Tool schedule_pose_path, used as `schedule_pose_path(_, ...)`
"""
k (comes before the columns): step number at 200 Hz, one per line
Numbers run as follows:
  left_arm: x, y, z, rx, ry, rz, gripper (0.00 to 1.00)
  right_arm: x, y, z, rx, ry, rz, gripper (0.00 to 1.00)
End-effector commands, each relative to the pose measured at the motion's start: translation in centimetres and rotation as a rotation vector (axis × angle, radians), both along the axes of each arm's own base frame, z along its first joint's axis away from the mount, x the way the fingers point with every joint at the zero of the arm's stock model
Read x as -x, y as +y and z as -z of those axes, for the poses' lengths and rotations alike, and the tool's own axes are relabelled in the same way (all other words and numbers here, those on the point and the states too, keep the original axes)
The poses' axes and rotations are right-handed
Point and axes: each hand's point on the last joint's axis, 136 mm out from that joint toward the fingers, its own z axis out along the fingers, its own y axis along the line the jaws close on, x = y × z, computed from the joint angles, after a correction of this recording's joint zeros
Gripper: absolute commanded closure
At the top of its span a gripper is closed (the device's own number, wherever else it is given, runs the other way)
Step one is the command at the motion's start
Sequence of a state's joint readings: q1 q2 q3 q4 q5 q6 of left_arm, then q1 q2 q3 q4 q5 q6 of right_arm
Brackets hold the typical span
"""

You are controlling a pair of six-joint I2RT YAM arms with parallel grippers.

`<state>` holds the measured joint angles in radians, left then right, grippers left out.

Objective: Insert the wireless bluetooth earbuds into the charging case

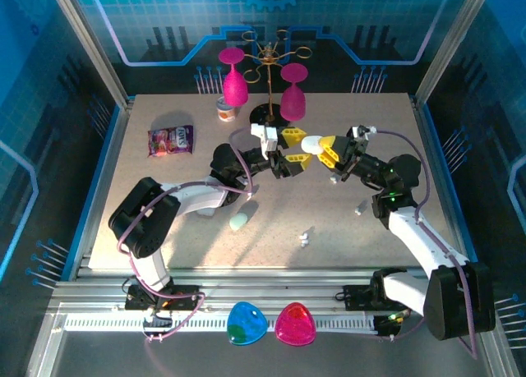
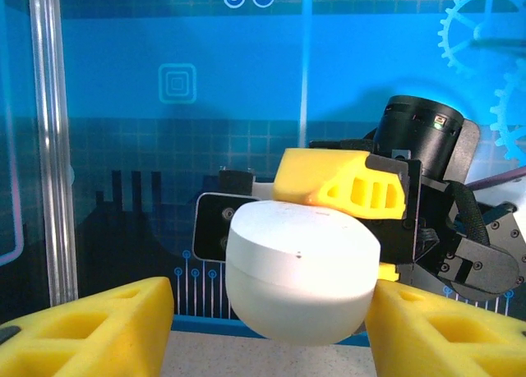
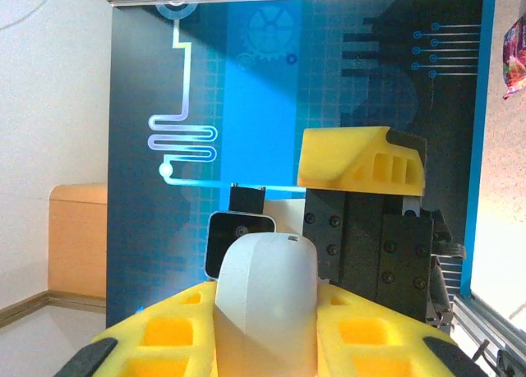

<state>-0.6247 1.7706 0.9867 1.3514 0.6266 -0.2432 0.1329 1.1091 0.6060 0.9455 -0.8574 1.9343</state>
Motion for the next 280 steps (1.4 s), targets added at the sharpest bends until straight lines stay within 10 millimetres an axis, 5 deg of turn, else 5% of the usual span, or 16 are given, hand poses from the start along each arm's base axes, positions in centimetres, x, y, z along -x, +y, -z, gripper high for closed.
schedule_pose_path(1,0.7,0.2,-1.7,0.036,-0.047,0.029,0.4,0.3,0.3,-1.8,-0.019,-0.065,-0.001,0.9)
schedule_pose_path(98,1.2,0.0,-2.2,0.034,-0.047,0.072,0.54,0.2,1.0,-1.6,-0.017,-0.066,-0.013,0.9)
schedule_pose_path(155,1.2,0.0,-1.7,0.02,-0.045,0.069,0.74,0.2,1.0,-1.6,-0.021,-0.067,-0.011,0.89)
schedule_pose_path(167,1.2,0.0,-1.7,0.014,-0.045,0.064,0.76,0.2,1.0,-1.5,-0.015,-0.07,-0.01,0.79)
schedule_pose_path(189,0.7,0.0,-1.4,-0.033,-0.036,0.025,0.76,-0.1,0.8,-0.9,0.033,-0.096,0.02,0.44)
schedule_pose_path(207,0.6,0.4,-1.2,-0.065,-0.038,-0.008,0.76,-0.5,0.4,0.6,0.112,-0.089,0.055,0.29)
schedule_pose_path(242,0.1,2.2,-1.5,-0.053,0.032,-0.022,0.78,-1.1,-0.7,2.6,0.271,-0.139,0.119,0.16)
schedule_pose_path(280,0.6,3.2,-0.4,-0.155,0.151,-0.039,0.78,-0.8,-1.3,2.4,0.501,-0.353,0.14,0.05)
